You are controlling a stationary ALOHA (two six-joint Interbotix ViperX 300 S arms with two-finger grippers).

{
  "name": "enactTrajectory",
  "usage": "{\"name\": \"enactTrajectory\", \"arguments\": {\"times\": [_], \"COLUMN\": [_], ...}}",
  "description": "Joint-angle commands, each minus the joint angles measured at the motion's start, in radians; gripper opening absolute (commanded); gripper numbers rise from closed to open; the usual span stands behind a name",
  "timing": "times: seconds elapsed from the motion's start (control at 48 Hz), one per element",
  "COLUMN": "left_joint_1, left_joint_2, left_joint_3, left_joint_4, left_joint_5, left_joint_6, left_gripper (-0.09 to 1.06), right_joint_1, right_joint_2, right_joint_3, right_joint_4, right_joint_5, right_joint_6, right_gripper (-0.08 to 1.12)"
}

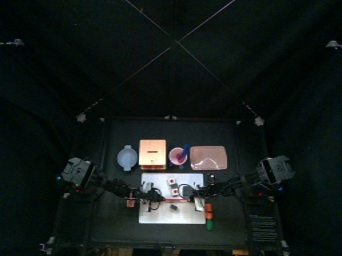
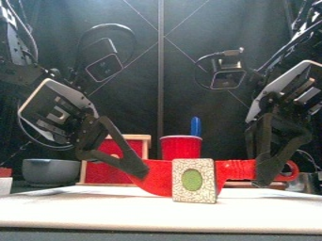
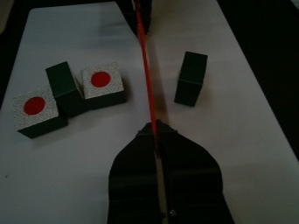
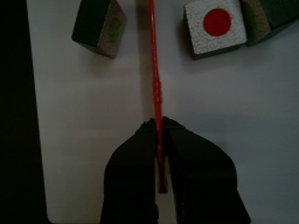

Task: Cut the sushi into 4 pieces with the knife
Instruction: Cut the sushi into 4 pieces

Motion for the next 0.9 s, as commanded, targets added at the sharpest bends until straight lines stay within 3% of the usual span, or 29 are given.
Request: {"name": "enactTrajectory", "arguments": {"times": [0.021, 0.271, 0.479, 0.604, 0.708, 0.896], "left_joint_1": [0.005, 0.044, 0.064, 0.064, 0.064, 0.069], "left_joint_2": [0.035, 0.035, -0.026, -0.072, -0.114, -0.193], "left_joint_3": [0.014, 0.012, 0.015, 0.012, 0.012, 0.017], "left_joint_4": [-0.020, -0.028, -0.015, 0.006, 0.032, 0.037], "left_joint_5": [0.017, 0.017, 0.035, 0.061, 0.081, 0.084], "left_joint_6": [0.008, 0.014, 0.017, 0.017, 0.015, 0.015], "left_gripper": [0.14, 0.14, 0.17, 0.28, 0.44, 0.67], "right_joint_1": [-0.006, -0.028, -0.025, -0.021, -0.020, -0.018], "right_joint_2": [0.018, -0.005, -0.061, -0.098, -0.124, -0.193], "right_joint_3": [0.003, 0.002, -0.002, 0.000, 0.003, 0.025], "right_joint_4": [-0.005, -0.020, -0.025, -0.020, -0.018, -0.017], "right_joint_5": [0.005, 0.011, 0.031, 0.057, 0.080, 0.127], "right_joint_6": [0.000, 0.000, 0.000, 0.002, 0.002, 0.002], "right_gripper": [0.11, 0.11, 0.11, 0.11, 0.11, 0.11]}}
